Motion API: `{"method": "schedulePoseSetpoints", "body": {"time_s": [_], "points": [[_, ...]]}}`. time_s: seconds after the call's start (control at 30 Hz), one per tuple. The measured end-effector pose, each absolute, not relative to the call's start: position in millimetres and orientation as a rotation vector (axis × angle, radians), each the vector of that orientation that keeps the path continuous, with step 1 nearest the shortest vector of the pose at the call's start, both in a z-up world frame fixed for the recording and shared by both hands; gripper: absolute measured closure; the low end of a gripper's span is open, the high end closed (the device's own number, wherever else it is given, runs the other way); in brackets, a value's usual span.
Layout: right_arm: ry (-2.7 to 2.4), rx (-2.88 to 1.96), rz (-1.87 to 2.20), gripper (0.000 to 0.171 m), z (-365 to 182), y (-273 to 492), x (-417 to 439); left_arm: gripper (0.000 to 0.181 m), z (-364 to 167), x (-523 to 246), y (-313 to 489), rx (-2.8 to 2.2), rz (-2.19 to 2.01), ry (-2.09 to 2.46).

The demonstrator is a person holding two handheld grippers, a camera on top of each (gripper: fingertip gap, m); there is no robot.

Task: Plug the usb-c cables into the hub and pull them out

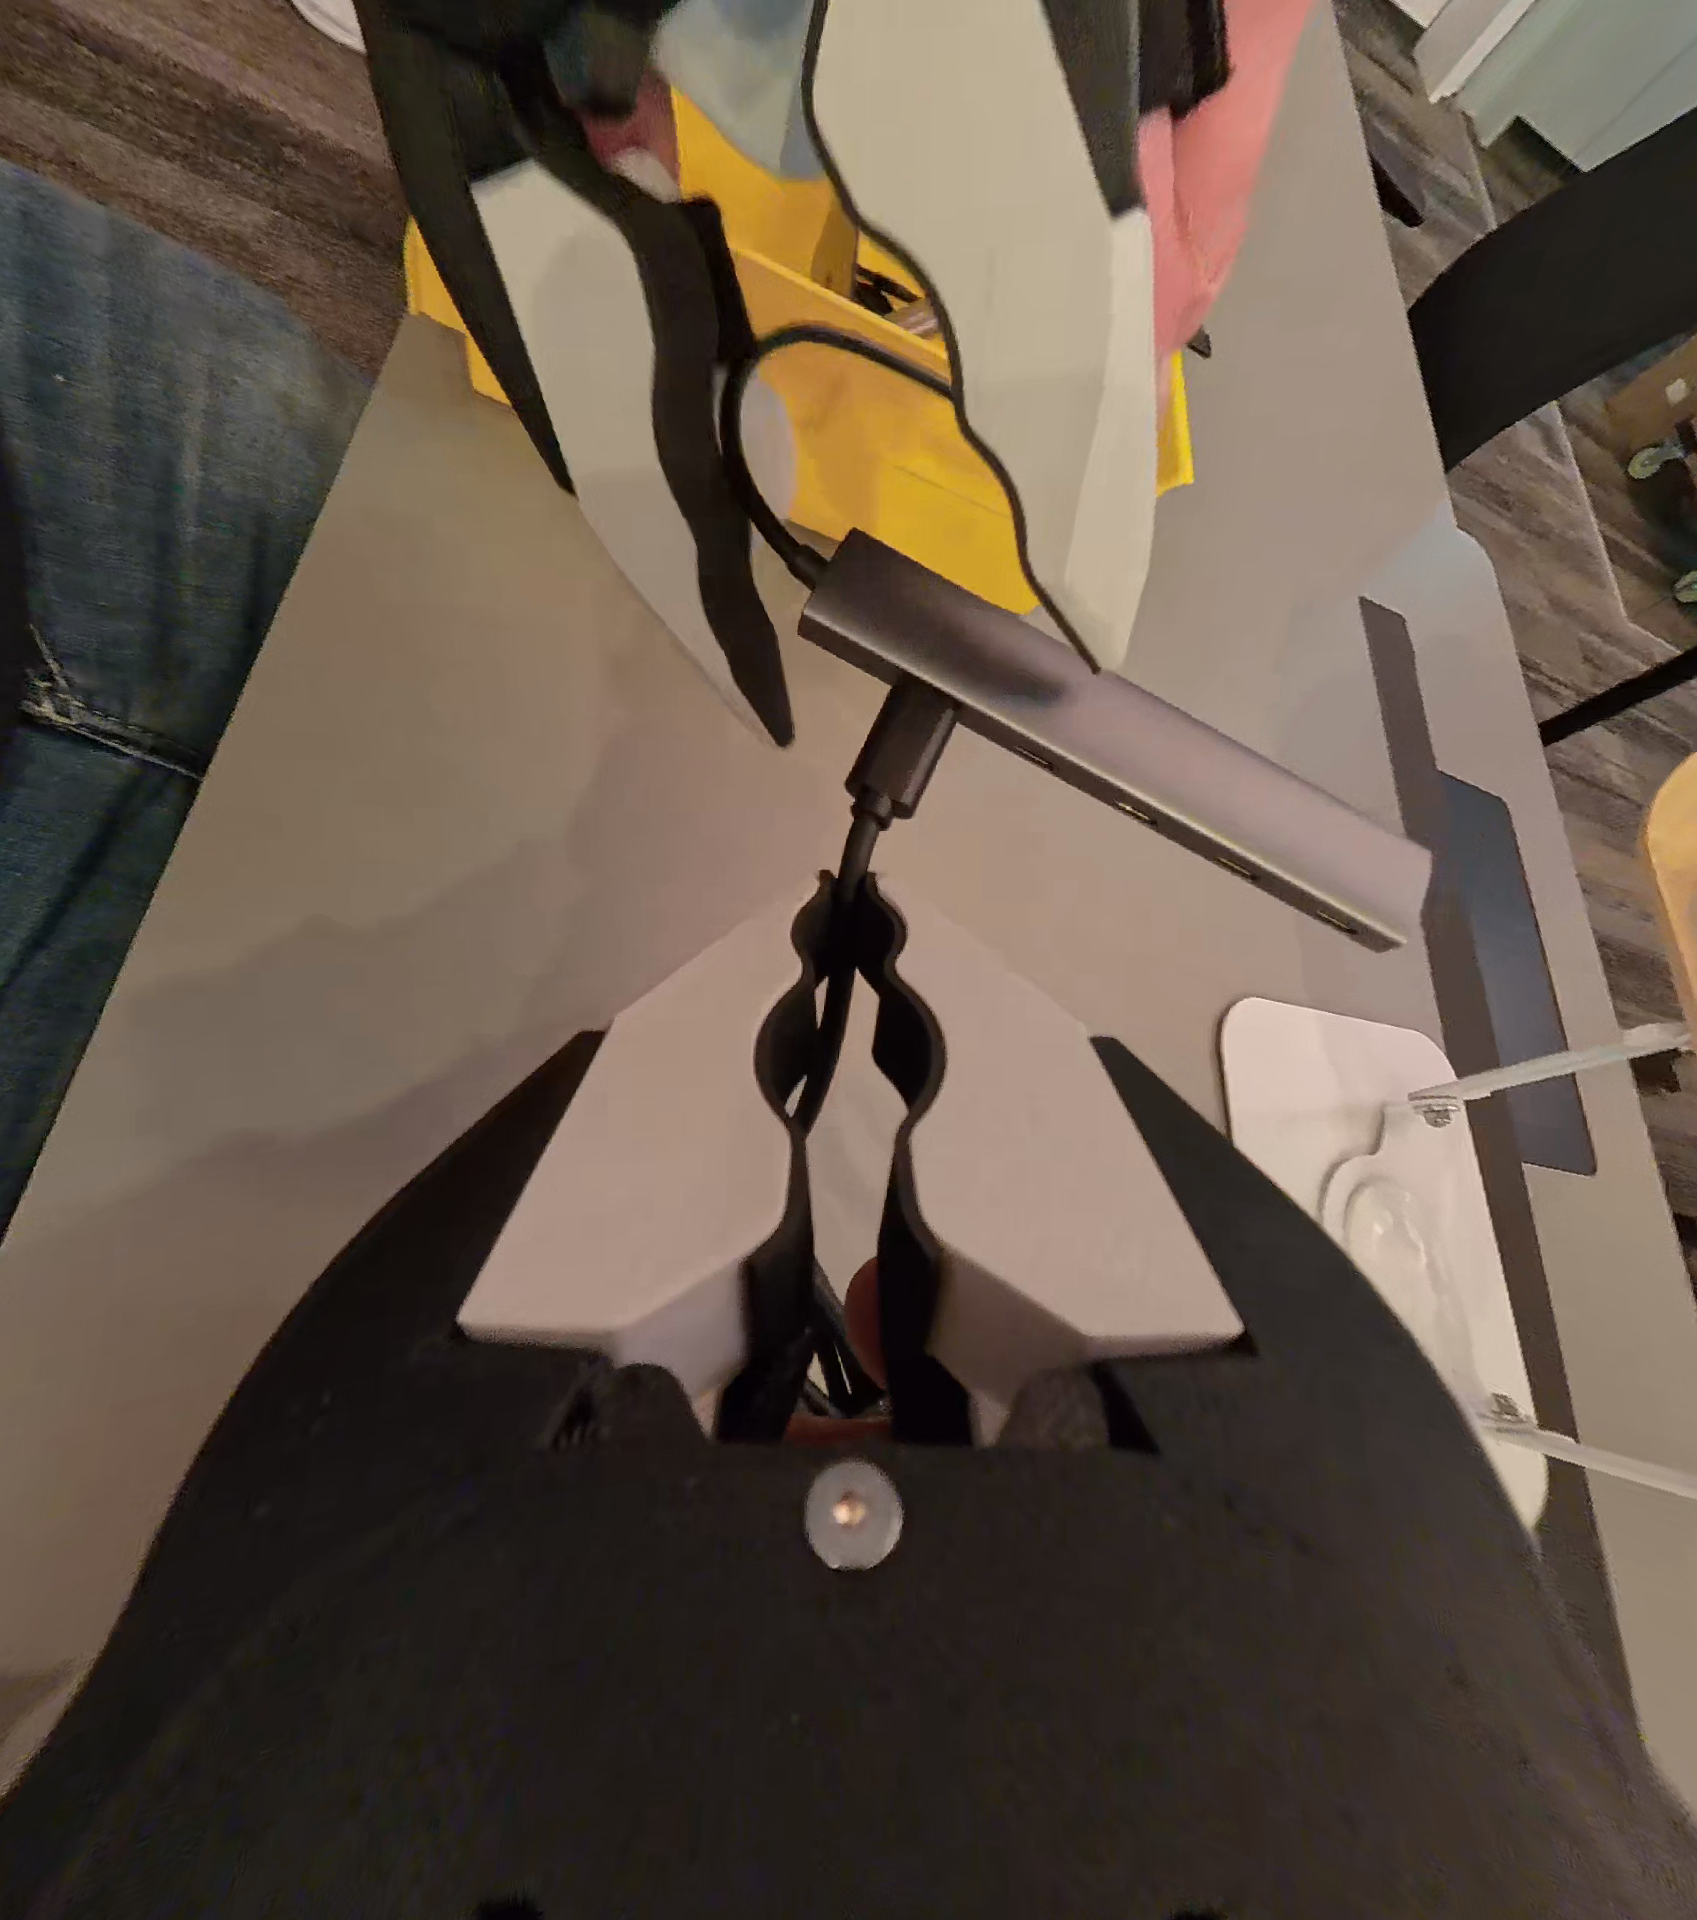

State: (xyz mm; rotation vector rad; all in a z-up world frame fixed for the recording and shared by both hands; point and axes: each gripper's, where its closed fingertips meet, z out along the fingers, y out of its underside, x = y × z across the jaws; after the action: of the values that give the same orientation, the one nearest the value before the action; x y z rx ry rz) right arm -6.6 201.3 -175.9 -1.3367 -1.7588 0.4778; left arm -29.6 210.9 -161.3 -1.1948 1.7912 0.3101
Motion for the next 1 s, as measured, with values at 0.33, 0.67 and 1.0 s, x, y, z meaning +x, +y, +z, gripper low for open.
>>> {"method": "schedulePoseSetpoints", "body": {"time_s": [0.33, 0.67, 1.0], "points": [[-1.723, -1.409, 0.699, 0.171, -172, 196, -1, 0.143, -149, -27, 234, -0.906, 0.816, 1.576], [-1.611, -1.459, 0.458, 0.168, -175, 220, -1, 0.172, -155, -30, 249, -1.076, 0.872, 1.484], [-1.288, -1.475, 0.525, 0.157, -155, 228, -14, 0.172, -152, -38, 251, -1.234, 0.894, 1.409]]}}
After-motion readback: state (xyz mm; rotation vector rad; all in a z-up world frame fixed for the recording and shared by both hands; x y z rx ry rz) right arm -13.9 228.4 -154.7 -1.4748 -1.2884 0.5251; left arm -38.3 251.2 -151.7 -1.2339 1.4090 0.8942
